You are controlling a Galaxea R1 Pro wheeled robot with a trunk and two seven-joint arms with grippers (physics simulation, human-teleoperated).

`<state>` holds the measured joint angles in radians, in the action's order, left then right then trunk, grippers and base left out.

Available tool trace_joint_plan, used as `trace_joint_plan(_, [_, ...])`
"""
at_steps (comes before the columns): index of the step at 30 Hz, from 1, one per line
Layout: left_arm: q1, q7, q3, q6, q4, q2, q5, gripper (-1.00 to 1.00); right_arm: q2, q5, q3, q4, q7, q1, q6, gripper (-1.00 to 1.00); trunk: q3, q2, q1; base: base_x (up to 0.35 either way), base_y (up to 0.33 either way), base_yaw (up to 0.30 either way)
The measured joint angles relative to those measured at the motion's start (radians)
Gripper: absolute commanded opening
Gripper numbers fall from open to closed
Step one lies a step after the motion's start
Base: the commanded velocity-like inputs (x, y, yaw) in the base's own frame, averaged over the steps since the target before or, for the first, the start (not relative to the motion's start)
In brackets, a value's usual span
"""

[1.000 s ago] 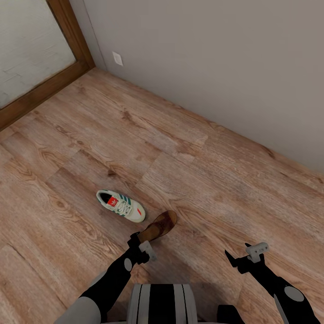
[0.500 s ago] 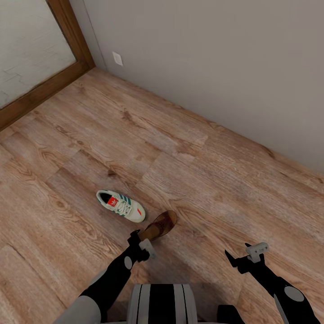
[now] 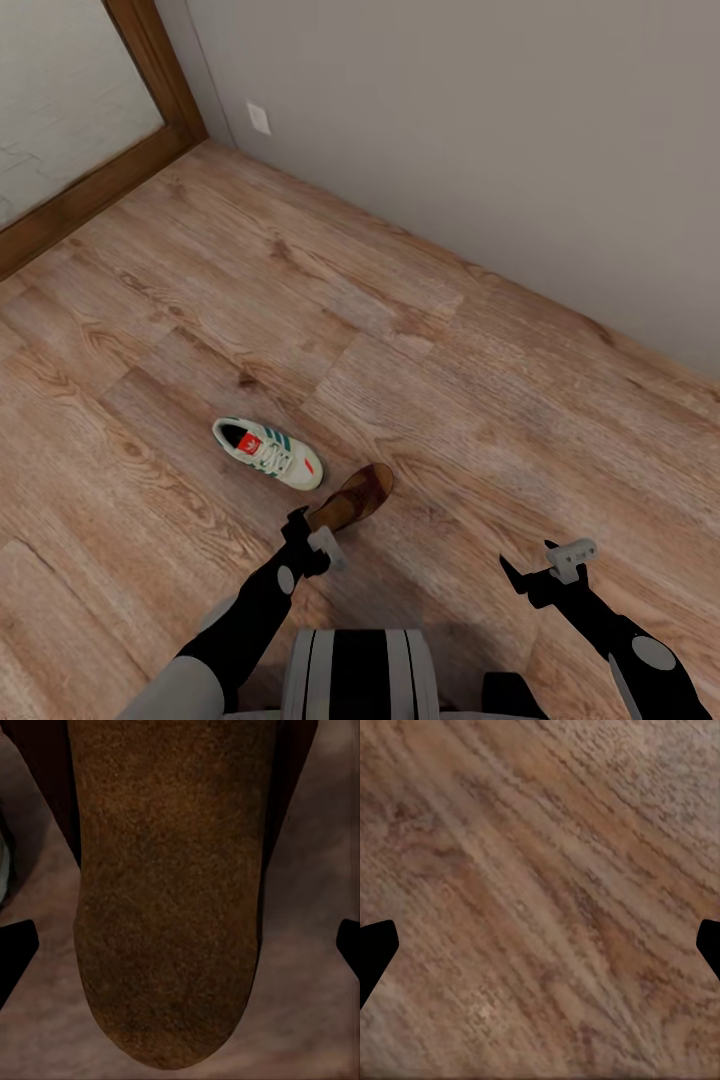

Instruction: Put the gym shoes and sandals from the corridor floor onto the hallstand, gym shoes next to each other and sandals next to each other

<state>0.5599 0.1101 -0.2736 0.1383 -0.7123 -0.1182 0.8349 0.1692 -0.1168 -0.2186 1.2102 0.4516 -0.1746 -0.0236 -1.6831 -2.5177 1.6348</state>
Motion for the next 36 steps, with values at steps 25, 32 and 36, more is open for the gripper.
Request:
trace_joint_plan(25, [0.0,0.0,0.001,0.002,-0.002,0.008,0.0,1.0,0.0,0.0,0.0,0.0,0.0,0.0,0.0,1.0,-0.023,-0.001,0.003,0.0,0.0,0.0])
trace_joint_plan(32, [0.0,0.0,0.001,0.002,-0.002,0.008,0.0,1.0,0.0,0.0,0.0,0.0,0.0,0.0,0.0,1.0,-0.023,-0.001,0.003,0.0,0.0,0.0])
trace_joint_plan(36, [0.0,0.0,0.001,0.002,-0.002,0.008,0.0,1.0,0.0,0.0,0.0,0.0,0.0,0.0,0.0,1.0,-0.023,-0.001,0.003,0.0,0.0,0.0])
